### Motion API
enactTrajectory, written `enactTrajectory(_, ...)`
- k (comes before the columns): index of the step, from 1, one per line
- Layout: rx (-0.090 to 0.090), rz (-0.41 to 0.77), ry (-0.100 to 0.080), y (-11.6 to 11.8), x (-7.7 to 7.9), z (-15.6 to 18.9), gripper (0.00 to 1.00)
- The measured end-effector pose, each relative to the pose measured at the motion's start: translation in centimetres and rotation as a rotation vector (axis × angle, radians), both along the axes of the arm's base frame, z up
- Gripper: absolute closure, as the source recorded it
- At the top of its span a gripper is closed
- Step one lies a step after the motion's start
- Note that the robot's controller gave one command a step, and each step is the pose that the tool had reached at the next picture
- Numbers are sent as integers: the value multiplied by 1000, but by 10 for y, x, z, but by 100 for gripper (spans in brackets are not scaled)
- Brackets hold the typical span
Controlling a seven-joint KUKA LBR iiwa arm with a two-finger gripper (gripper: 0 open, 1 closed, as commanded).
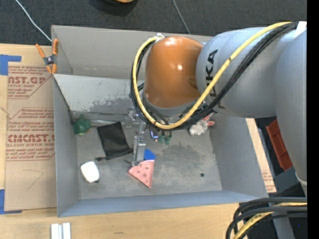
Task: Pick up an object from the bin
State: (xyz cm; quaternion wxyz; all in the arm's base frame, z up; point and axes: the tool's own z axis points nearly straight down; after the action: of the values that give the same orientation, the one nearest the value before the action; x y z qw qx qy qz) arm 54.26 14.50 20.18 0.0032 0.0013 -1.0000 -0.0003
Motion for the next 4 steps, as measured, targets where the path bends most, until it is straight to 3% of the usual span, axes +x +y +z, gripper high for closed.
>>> enactTrajectory(1,1,-2,-8,-1,2,5,0)
enactTrajectory(2,0,-56,4,-4,35,-136,0)
enactTrajectory(3,3,-47,-11,4,18,-41,0)
enactTrajectory(4,2,-55,3,-2,35,-137,0)
